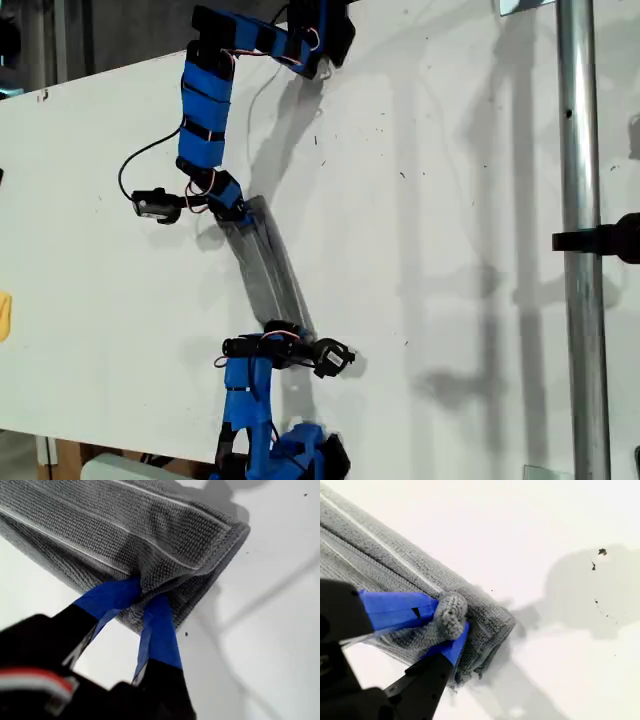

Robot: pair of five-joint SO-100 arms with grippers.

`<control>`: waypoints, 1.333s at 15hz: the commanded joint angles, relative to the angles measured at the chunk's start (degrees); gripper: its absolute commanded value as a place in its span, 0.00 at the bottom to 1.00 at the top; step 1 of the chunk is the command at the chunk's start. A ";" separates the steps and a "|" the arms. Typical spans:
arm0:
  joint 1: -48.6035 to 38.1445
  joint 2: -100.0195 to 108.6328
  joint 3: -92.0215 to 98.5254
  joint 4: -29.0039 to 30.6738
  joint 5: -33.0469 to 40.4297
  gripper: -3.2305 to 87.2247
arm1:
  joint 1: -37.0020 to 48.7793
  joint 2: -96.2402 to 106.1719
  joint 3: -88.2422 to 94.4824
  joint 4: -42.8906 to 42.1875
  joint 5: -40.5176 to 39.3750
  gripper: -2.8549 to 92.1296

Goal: Grasp corners of a towel and fold twice.

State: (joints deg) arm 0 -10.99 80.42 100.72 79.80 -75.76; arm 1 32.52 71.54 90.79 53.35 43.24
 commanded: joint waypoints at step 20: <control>1.23 60.64 29.36 7.65 -9.23 0.40 | 14.15 37.09 23.38 16.52 6.42 0.40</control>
State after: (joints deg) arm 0 -12.04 127.62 127.79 89.47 -84.46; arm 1 45.26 99.23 111.01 68.47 48.16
